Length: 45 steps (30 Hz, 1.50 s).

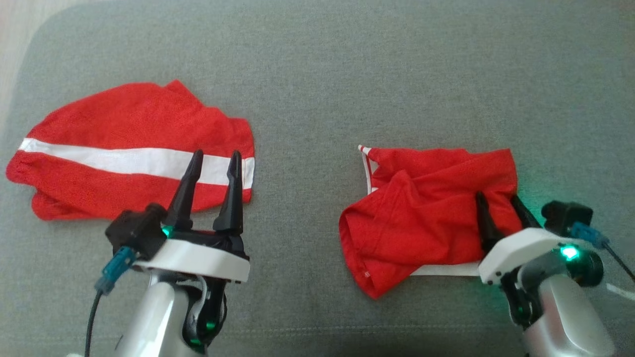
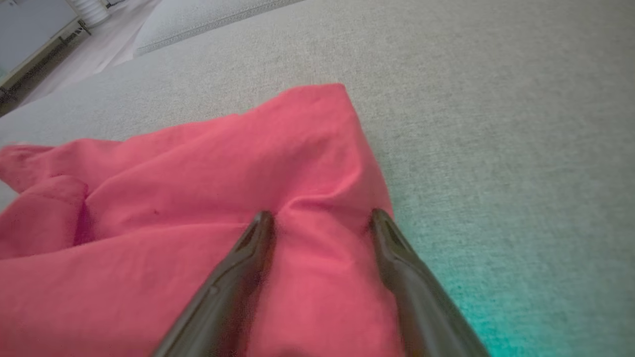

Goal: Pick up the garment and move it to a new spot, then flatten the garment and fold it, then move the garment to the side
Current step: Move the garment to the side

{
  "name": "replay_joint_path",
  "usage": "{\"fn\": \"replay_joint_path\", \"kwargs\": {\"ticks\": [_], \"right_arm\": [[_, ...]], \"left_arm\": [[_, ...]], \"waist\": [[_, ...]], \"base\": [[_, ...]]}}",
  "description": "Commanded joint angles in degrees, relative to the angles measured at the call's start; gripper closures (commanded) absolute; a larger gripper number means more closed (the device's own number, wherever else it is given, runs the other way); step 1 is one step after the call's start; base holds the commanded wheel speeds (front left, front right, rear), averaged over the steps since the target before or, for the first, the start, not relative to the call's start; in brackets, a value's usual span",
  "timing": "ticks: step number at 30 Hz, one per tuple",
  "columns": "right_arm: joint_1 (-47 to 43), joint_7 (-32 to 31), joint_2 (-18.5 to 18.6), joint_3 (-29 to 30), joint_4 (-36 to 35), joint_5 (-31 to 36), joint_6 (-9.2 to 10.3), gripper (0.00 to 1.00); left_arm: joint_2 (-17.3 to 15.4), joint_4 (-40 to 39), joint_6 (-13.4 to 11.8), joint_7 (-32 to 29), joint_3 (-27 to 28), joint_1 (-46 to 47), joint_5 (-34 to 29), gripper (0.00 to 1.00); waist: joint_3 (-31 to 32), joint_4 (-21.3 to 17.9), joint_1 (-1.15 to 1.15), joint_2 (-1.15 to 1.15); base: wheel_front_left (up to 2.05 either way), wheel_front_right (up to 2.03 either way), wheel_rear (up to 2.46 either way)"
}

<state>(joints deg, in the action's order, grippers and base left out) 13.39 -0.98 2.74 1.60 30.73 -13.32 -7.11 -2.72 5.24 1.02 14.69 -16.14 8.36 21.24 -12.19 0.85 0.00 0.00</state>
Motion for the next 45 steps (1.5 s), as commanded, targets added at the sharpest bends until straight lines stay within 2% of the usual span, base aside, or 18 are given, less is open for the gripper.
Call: {"fn": "replay_joint_path", "kwargs": {"ticks": [1,6,7,8,9,13,17,20,21,24,28,32,37,45], "right_arm": [[1.8,-0.6,0.1,-2.2,-0.3,0.7,-0.37,0.00],[3.0,-1.1,0.1,-4.2,0.7,1.3,-0.37,0.00],[3.2,-1.4,0.1,-4.5,0.9,1.3,-0.37,0.05],[3.3,-1.6,0.1,-4.9,1.1,1.4,-0.37,0.69],[3.5,-1.7,0.1,-5.2,1.2,1.5,-0.37,1.00],[4.2,-1.6,0.4,-4.6,1.1,2.2,-0.37,1.00],[5.9,-1.0,2.9,-4.0,-0.5,3.8,-0.37,1.00],[7.9,-0.8,6.5,-3.5,-2.1,5.6,-0.37,1.00],[9.3,-0.9,9.2,-3.1,-2.9,6.3,-0.37,1.00],[11.6,-1.3,13.8,-3.3,-3.5,7.7,-0.37,1.00],[15.1,-1.9,19.7,-2.7,-2.6,8.7,-0.37,1.00],[18.8,-2.1,23.8,-0.7,-0.4,9.6,-0.37,1.00],[21.9,-1.5,25.7,1.5,1.6,10.4,-0.37,1.00],[24.7,1.0,26.4,5.9,4.8,11.1,-0.37,1.00]], "left_arm": [[-0.2,-1.9,0.1,0.3,1.8,2.7,-0.6,0.00],[-0.2,-2.3,0.2,0.3,2.1,3.7,-0.8,0.00],[-0.2,-2.4,0.2,0.3,2.1,3.9,-0.8,0.00],[-0.2,-2.5,0.1,0.3,2.2,4.1,-0.8,0.00],[-0.2,-2.6,0.1,0.3,2.2,4.2,-0.8,0.00],[-0.2,-2.7,0.3,0.3,2.4,4.4,-1.0,0.00],[-0.2,-2.7,0.4,0.3,2.5,4.4,-1.3,0.00],[-0.2,-2.8,0.5,0.3,2.6,4.5,-1.4,0.00],[-0.2,-3.0,0.5,0.3,2.6,4.6,-1.5,0.00],[-0.2,-3.4,0.6,0.3,2.6,4.9,-1.6,0.00],[-0.2,-4.0,0.8,0.3,2.5,5.7,-1.6,0.00],[-0.2,-4.4,0.9,0.3,2.3,6.4,-1.4,0.00],[-0.2,-4.7,0.9,0.3,2.1,7.0,-1.1,0.00],[-0.2,-4.8,0.7,0.3,2.1,7.1,-0.9,0.00]], "waist": [[-0.6,0.2,0.00,0.00],[-2.1,0.1,0.00,0.00],[-2.3,0.1,0.00,0.00],[-2.5,0.0,0.00,0.00],[-2.7,-0.1,0.00,0.00],[-2.7,-0.8,0.00,0.00],[-2.3,-1.5,0.00,0.00],[-2.3,-1.8,0.00,0.00],[-2.4,-2.0,0.00,0.00],[-3.3,-2.0,0.00,0.00],[-4.8,-1.9,0.00,0.00],[-6.5,-1.5,0.00,0.00],[-7.8,-1.1,0.00,0.00],[-8.9,-0.4,0.00,0.00]], "base": [[0.00,0.00,0.00],[0.00,0.00,0.00],[0.00,0.00,0.00],[0.00,0.00,0.00],[0.00,0.00,0.00],[0.00,0.00,0.00],[0.00,0.00,0.00],[0.00,0.00,0.00],[0.00,0.00,0.00],[0.00,0.00,0.00],[0.00,0.00,0.00],[0.00,0.00,0.00],[0.00,0.00,0.00],[0.00,0.00,0.00]]}}
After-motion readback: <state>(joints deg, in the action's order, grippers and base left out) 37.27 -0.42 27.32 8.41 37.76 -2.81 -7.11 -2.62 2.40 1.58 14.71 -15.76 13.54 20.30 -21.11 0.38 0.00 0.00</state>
